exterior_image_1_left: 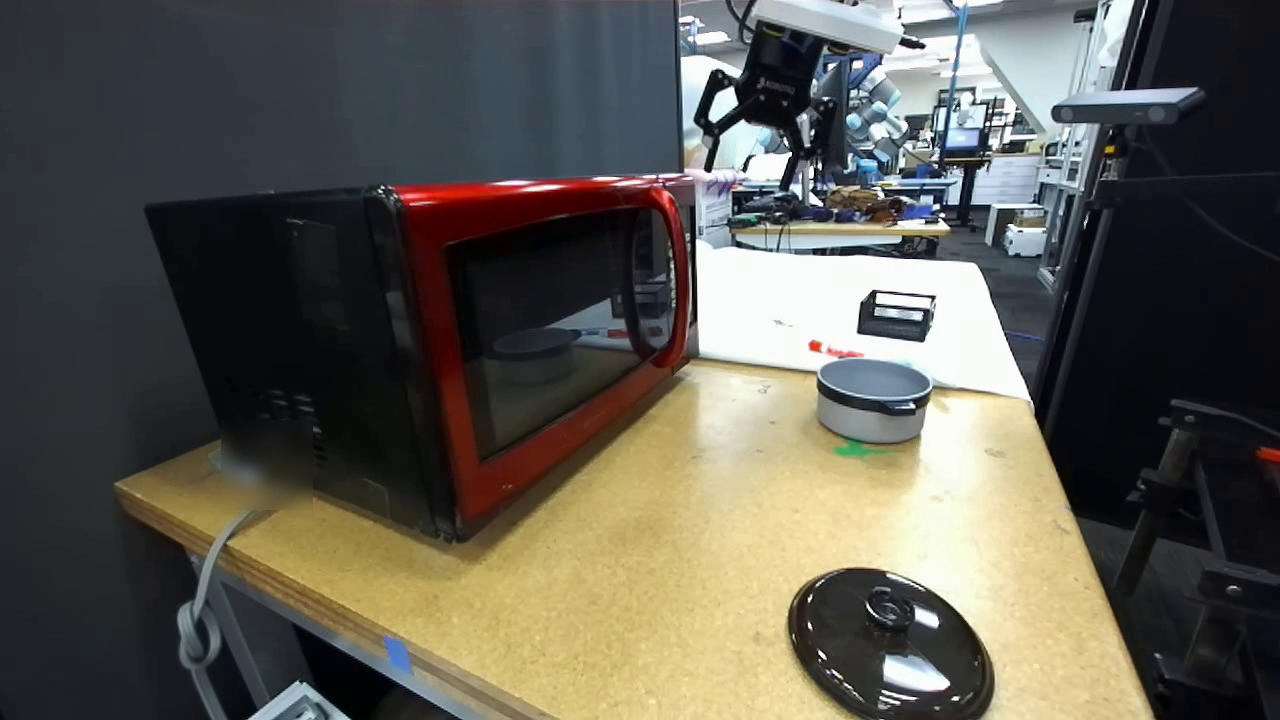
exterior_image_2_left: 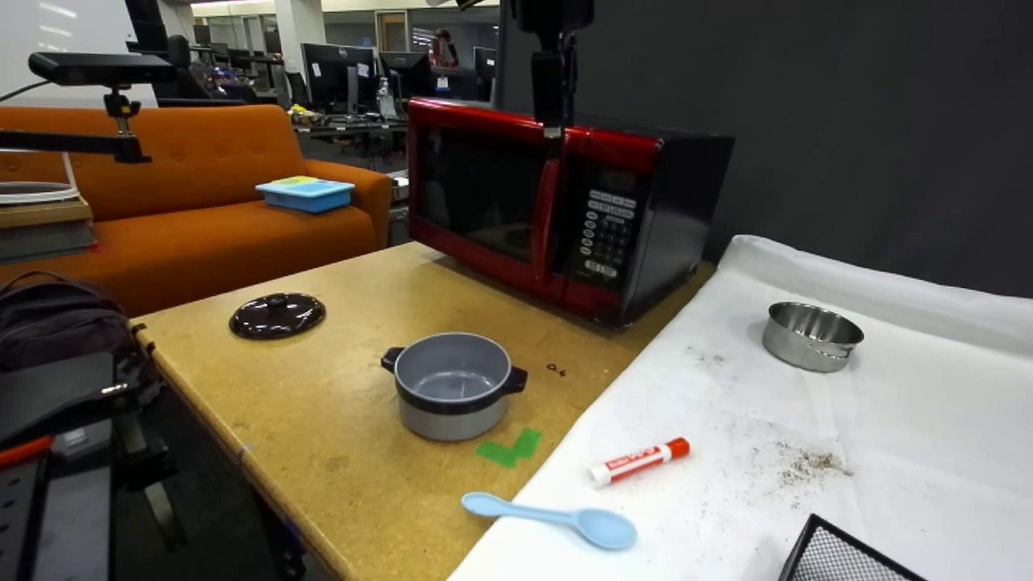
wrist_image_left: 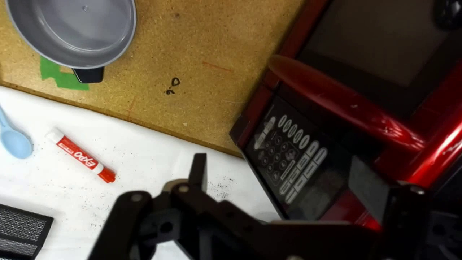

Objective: Pick the marker from the bowl and put it on the table, then open the microwave and pick the black object and put it in

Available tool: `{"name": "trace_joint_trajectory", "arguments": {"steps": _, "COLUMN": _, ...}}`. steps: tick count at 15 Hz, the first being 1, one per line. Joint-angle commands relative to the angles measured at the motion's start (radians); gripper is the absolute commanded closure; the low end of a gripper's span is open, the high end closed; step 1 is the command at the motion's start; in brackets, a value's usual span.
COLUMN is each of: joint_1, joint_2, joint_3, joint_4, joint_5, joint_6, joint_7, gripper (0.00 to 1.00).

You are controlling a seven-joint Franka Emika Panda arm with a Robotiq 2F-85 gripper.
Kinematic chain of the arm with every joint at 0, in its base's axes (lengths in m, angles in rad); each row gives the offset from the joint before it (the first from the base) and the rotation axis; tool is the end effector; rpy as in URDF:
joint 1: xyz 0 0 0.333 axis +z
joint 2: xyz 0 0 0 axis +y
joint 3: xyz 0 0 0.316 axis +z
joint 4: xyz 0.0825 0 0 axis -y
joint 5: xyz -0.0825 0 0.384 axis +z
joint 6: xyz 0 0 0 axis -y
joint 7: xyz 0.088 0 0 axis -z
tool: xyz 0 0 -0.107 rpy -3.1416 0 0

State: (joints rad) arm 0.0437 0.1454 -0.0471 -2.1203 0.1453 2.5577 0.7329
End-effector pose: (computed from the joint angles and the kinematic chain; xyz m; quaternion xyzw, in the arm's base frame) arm 0.5902 -0.0035 0.3741 -0.9016 0.4050 -0.1197 0.0940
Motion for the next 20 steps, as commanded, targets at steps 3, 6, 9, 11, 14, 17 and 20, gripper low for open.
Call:
{"name": "trace_joint_trajectory", "arguments": {"steps": 3, "joint_1": 0.023, "joint_2": 0.028, "joint_3": 0.037, "joint_4": -0.003, "joint_5": -0.022, "joint_6": 0.075, "joint_7": -0.053, "gripper": 0.00}}
{"name": "trace_joint_trajectory", "arguments": {"steps": 6, "joint_1": 0.054, "joint_2": 0.041, "joint_3": 0.049, "joint_4": -0.008, "joint_5": -0.097, "joint_6": 0.111, "joint_7": -0.105, "gripper": 0.00}}
{"name": "trace_joint_trajectory", "arguments": {"steps": 9, "joint_1": 0.062, "joint_2": 0.045, "joint_3": 0.055, "joint_4": 0.000, "joint_5": -0.121, "joint_6": 0.131, "joint_7": -0.202, "gripper": 0.00}}
{"name": "trace_joint_trajectory", "arguments": {"steps": 11, "joint_1": 0.046, "joint_2": 0.046, "joint_3": 0.075, "joint_4": 0.005, "joint_5": -0.084, "joint_6": 0.130, "joint_7": -0.351, "gripper": 0.00}}
{"name": "trace_joint_trajectory", "arguments": {"steps": 14, "joint_1": 0.059, "joint_2": 0.046, "joint_3": 0.067, "joint_4": 0.003, "joint_5": -0.065, "joint_6": 0.115, "joint_7": -0.382, "gripper": 0.00}}
{"name": "trace_joint_trajectory", "arguments": {"steps": 17, "joint_1": 0.058, "joint_2": 0.046, "joint_3": 0.071, "joint_4": 0.002, "joint_5": -0.056, "joint_6": 0.115, "joint_7": -0.398, "gripper": 0.00}}
{"name": "trace_joint_trajectory", "arguments": {"steps": 20, "joint_1": 0.047, "joint_2": 0.057, "joint_3": 0.076, "joint_4": 0.015, "joint_5": -0.052, "joint_6": 0.104, "joint_7": -0.460, "gripper": 0.00}}
